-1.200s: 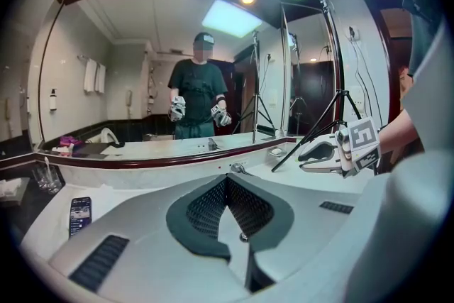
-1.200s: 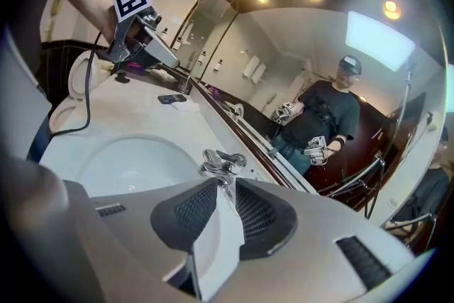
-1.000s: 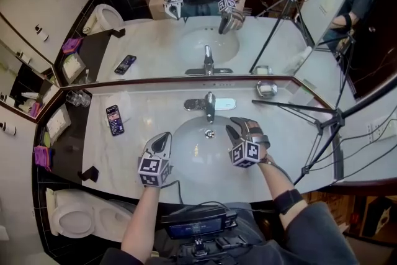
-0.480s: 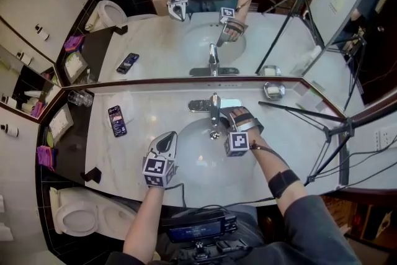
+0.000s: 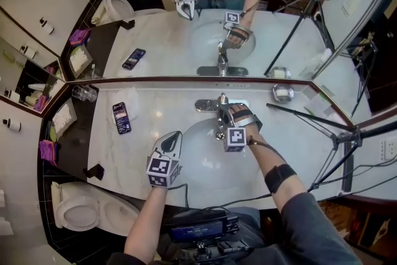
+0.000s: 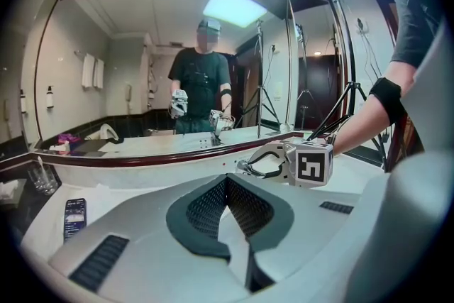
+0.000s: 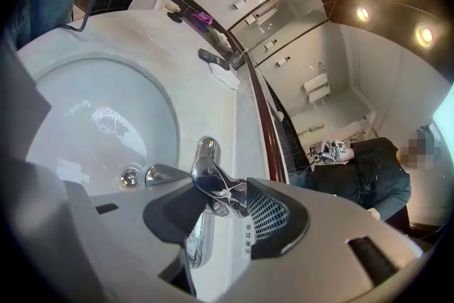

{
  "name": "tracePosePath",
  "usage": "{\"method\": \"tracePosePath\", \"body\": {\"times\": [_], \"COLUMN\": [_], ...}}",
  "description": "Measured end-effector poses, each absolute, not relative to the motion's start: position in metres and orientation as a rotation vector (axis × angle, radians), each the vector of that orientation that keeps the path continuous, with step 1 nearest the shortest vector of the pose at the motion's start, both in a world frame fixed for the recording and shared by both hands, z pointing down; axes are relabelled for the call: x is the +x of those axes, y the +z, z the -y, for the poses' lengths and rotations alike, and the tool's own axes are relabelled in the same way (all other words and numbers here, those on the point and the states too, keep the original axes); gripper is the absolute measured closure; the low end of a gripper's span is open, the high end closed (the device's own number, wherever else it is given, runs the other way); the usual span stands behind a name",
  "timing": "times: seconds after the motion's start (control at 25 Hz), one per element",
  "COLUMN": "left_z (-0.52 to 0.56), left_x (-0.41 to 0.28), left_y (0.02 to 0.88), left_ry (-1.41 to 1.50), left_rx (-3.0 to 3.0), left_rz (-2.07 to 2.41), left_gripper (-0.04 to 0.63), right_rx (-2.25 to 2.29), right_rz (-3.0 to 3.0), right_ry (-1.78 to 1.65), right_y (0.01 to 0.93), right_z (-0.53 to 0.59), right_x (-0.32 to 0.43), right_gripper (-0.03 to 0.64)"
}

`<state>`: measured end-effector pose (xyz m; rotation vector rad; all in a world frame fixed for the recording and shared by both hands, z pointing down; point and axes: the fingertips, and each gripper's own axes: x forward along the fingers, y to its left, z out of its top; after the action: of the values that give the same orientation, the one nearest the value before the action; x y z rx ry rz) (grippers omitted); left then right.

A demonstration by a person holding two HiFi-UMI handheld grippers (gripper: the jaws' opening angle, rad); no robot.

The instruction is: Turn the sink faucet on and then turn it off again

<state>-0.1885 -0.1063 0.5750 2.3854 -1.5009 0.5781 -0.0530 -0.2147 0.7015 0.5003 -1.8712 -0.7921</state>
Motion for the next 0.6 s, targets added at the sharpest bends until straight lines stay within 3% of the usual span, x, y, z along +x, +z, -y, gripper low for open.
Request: {"method": "tracePosePath", "body": {"times": [0.6], "left_z": [0.106], "left_x": [-0.190], "left_y": [0.582], "left_ry": [0.587], "left_rx": [2.382], "left_rz": [1.479], "left_gripper": [0.592], "right_rx": [0.540], "right_rz": [2.003], "right_ry": [-0.505], "right_y": [0.692], "right_z": [0.229], "right_x": [-0.053], "right_gripper": [0.443]}}
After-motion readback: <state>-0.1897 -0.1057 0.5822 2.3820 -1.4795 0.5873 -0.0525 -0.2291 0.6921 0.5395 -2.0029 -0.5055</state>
